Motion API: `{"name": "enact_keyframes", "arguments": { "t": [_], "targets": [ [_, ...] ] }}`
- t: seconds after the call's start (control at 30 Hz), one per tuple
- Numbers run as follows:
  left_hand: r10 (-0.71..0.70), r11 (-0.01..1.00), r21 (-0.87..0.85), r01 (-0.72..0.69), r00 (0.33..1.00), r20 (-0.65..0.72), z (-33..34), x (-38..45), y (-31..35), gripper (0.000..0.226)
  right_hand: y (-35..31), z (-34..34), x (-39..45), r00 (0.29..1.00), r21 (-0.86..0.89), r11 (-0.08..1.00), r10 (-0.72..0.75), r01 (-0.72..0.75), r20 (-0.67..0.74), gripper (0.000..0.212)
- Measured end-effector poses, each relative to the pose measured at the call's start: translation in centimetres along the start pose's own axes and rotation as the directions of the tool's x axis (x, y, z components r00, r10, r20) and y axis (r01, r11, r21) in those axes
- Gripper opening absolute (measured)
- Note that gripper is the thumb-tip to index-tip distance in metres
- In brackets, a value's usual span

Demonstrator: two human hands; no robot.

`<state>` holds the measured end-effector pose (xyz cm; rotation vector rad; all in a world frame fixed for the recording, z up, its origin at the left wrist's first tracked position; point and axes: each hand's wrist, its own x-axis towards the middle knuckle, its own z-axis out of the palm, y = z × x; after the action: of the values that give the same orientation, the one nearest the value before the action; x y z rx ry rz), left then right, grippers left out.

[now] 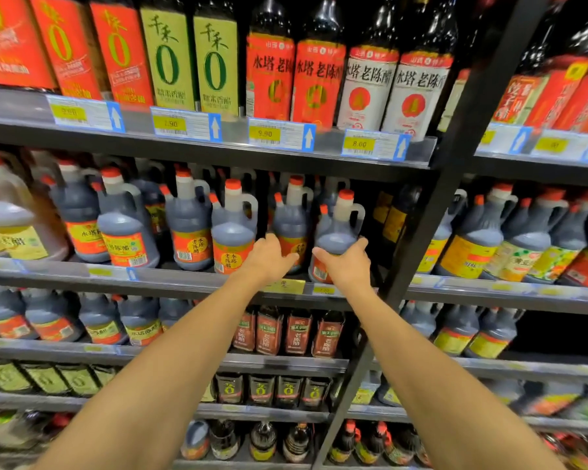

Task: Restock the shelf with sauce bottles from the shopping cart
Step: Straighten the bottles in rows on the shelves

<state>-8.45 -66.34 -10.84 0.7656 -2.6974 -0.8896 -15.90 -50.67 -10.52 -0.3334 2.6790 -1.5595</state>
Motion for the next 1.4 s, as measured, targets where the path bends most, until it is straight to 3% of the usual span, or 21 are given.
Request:
{"name": "enact_keyframes", "arguments": {
  "t": [0.2, 0.57, 0.67, 0.8, 0.93, 1.17, 1.4],
  "targets": [
    [-0.133, 0.968, -0.224, 0.116, 0.989, -0.066, 0.4, 1.7, 1.4, 0.074, 0.3, -0.2, 0.2, 1.0, 0.003, 1.0, -0.012, 0.013, -0.024, 0.085],
    [-0.174, 0.917, -0.38, 0.117, 0.978, -0.119, 0.9, 2.8, 2.7, 0.096, 0.9, -0.5, 0.2, 0.999, -0.014, 0.999, -0.044, 0.044, 0.006, 0.085],
    [-0.175, 0.922, -0.372, 0.106, 0.972, -0.158, 1.1, 3.0, 3.0, 0.099, 0.9, -0.3, 0.3, 0.999, -0.014, 0.999, -0.039, 0.039, 0.003, 0.094],
    [-0.157, 0.939, -0.332, 0.085, 0.968, -0.194, 1.4, 3.1, 3.0, 0.083, 1.2, -0.3, 0.5, 0.999, -0.017, 0.999, -0.044, 0.044, 0.003, 0.09],
    [-0.139, 0.957, -0.277, 0.083, 0.972, -0.188, 1.1, 3.1, 2.9, 0.072, 1.1, -0.4, 0.6, 0.999, -0.012, 0.999, -0.032, 0.032, 0.021, 0.11],
    [-0.131, 0.96, -0.268, 0.08, 0.975, -0.179, 0.6, 1.9, 2.7, 0.085, 1.3, -0.5, 0.9, 0.999, -0.014, 0.999, -0.033, 0.034, 0.023, 0.103],
    [-0.128, 0.961, -0.265, 0.085, 0.98, -0.153, 0.3, 0.3, 2.0, 0.083, 1.1, -0.4, 0.8, 0.999, -0.034, 0.999, -0.015, 0.017, 0.032, 0.114]
  ]
}}
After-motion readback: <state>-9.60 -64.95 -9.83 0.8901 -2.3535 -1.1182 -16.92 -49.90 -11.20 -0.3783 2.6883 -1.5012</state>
